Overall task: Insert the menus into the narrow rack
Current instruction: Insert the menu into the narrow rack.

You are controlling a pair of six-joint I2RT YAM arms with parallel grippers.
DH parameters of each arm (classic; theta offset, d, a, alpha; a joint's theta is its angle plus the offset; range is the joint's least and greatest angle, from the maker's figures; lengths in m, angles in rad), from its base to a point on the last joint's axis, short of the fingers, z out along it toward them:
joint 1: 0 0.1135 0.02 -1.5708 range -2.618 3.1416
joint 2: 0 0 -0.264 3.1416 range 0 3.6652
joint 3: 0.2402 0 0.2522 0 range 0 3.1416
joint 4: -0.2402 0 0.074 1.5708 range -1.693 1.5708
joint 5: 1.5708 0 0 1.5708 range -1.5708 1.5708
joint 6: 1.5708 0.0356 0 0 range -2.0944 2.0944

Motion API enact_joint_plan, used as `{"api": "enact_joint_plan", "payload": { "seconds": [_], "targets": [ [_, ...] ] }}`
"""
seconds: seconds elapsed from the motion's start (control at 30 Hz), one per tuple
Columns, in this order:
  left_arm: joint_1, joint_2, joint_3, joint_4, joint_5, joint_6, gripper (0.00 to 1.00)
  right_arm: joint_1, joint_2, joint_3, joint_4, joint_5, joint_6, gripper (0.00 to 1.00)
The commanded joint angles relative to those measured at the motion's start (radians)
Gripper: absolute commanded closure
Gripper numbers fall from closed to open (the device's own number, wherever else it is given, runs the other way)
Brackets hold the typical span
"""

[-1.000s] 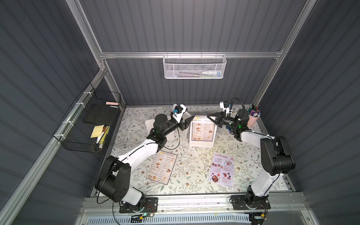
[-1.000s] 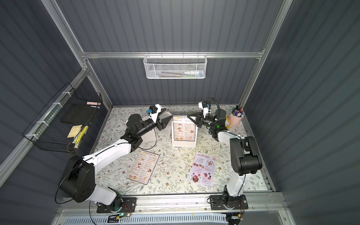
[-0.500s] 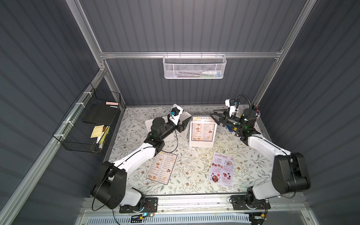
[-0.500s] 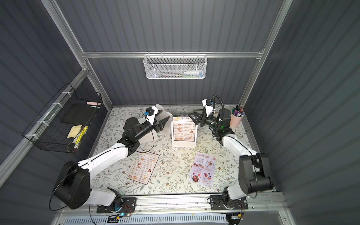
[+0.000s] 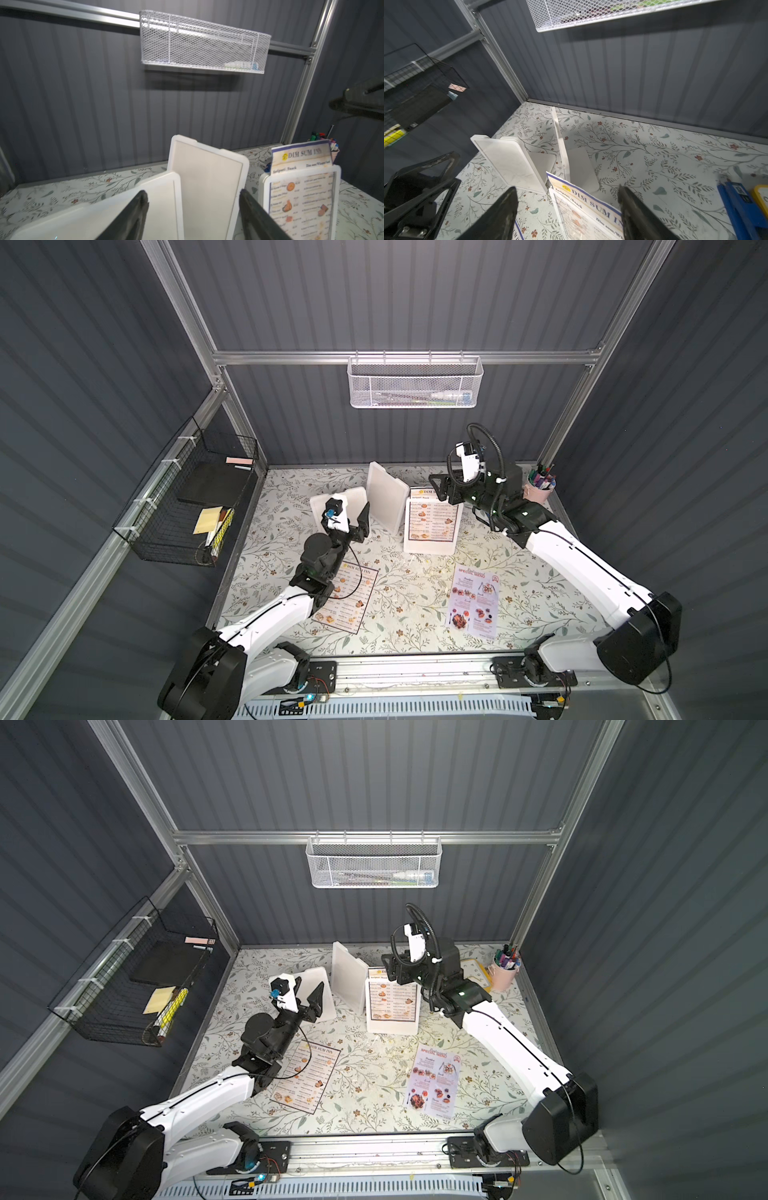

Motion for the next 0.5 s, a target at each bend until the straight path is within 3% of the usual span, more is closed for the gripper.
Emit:
{"api": "enact_joint_plan", "payload": {
  "seconds": [0.0, 0.17, 0.47],
  "targets": [
    [0.008, -0.049, -0.035, 0.074, -0.063, -0.050, 0.27, 0.021, 0.033, 0.063, -0.144, 0.147, 0.000, 0.22],
    [0.008, -0.090, -0.078, 0.094, -0.081, -0.072, 0.24, 0.062, 0.083, 0.101, -0.165, 0.193, 0.013, 0.22],
    [0.008, -0.160, -0.203, 0.242, -0.002, -0.084, 0.22, 0.113, 0.175, 0.167, -0.208, 0.335, 0.009, 0.24]
  ]
}}
